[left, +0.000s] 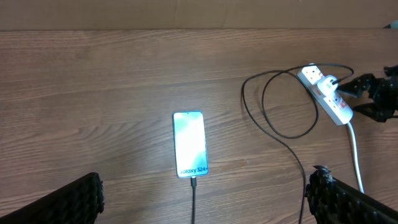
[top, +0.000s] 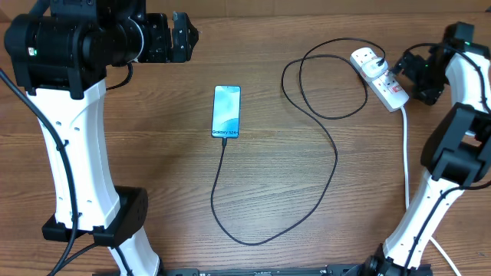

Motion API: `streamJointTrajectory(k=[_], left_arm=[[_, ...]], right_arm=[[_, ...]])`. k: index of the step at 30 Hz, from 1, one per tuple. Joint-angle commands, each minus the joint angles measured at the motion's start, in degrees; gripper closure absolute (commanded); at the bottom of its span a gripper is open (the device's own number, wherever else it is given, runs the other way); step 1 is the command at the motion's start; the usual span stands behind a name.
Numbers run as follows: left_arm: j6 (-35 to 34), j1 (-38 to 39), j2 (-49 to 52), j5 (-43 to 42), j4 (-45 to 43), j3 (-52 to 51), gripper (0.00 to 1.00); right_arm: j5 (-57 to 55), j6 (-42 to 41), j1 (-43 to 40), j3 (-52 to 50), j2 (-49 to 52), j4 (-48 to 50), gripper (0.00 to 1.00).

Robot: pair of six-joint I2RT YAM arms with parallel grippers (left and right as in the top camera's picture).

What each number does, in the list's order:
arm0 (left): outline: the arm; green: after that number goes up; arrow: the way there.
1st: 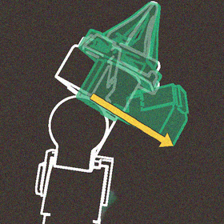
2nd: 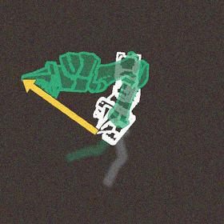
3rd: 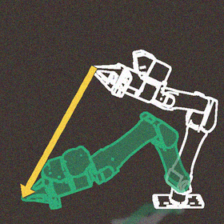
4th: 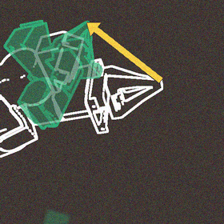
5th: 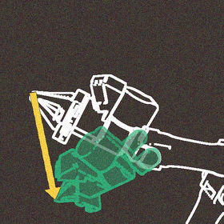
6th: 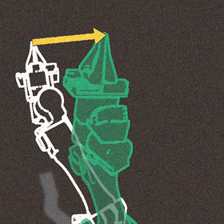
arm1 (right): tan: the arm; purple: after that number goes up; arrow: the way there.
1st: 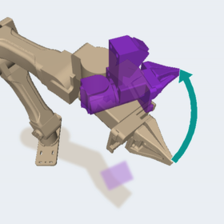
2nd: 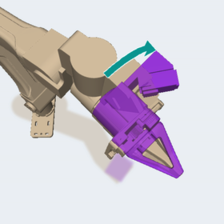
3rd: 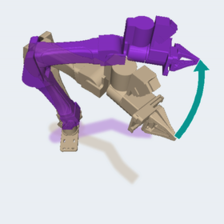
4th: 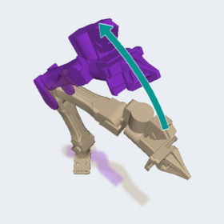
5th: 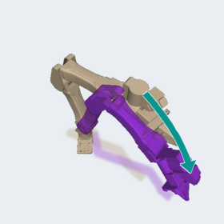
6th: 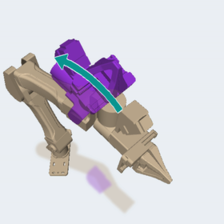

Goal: Plug charger to phone and switch on socket

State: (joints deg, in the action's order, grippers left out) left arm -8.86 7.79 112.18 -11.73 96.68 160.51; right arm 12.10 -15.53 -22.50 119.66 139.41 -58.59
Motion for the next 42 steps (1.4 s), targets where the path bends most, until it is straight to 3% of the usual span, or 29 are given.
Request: streamJointTrajectory(k=[1, 17, 42], left_arm=[[0.02, 0.11, 0.28, 0.31, 0.11, -0.17, 0.00], [0.04, 0.11, 0.28, 0.31, 0.11, -0.17, 0.00], [0.04, 0.11, 0.28, 0.31, 0.11, -0.17, 0.00]], right_arm=[[1.73, -1.42, -2.40, 0.11, 0.74, 0.50, 0.00], [-5.95, -1.42, 1.44, -0.02, 0.87, 1.92, 0.00], [-8.15, -1.40, 2.27, -0.46, 1.33, 1.57, 0.00]])
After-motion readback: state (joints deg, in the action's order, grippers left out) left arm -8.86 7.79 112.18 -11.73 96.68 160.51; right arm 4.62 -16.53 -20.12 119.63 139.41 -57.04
